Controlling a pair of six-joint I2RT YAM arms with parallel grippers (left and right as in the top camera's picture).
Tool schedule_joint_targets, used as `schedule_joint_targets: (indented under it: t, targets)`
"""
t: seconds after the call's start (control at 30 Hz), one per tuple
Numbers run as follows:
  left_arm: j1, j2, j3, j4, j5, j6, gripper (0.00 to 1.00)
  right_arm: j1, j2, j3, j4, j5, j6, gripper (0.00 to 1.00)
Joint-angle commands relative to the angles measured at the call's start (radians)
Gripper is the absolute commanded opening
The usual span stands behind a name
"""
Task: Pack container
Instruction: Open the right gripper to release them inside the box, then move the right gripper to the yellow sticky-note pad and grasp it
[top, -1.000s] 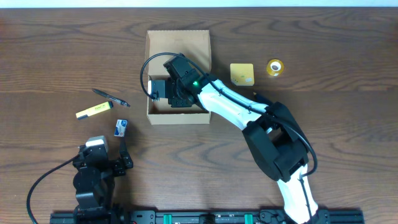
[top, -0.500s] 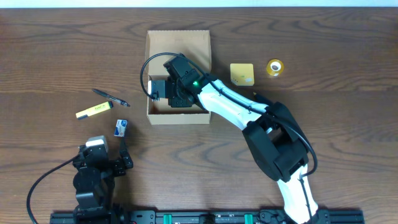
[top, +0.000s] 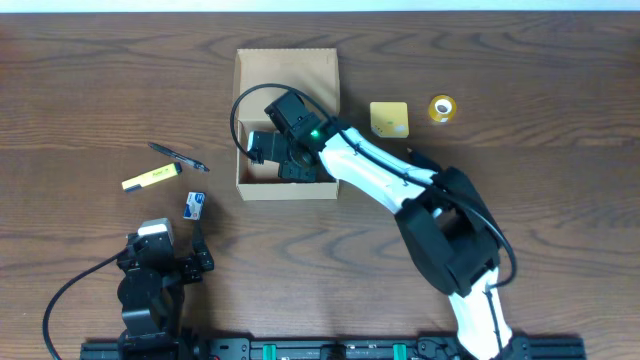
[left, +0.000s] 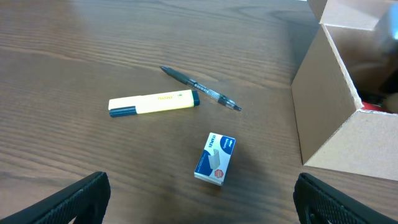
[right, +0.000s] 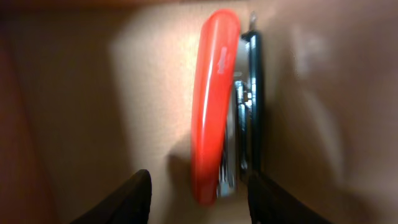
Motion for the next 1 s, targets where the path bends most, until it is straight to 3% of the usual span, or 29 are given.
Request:
schedule_joint_targets:
  t: [0.0,0.3,0.5,0.73,0.97]
  targets:
    - [-0.004,-0.006,-0.017,0.000,-0.015,0.000,0.95,0.018,-0.091,0.015,-0.020,0.002,0.112,0.53]
    - [-0.004,-0.006,-0.017,0.000,-0.015,0.000,0.95,0.018,-0.214,0.015,-0.194,-0.005,0.312,0.55]
    - [-0.004,-0.006,-0.017,0.000,-0.015,0.000,0.95,0.017,-0.268,0.015,-0.303,-0.005,0.344,0.54]
    - [-0.004,-0.006,-0.017,0.000,-0.015,0.000,0.95,-0.012,-0.333,0.015,-0.336,-0.005,0.442,0.52]
    - [-0.004,-0.006,-0.017,0.000,-0.015,0.000,0.95,-0.132,-0.436,0.015,-0.338,-0.004,0.519,0.56]
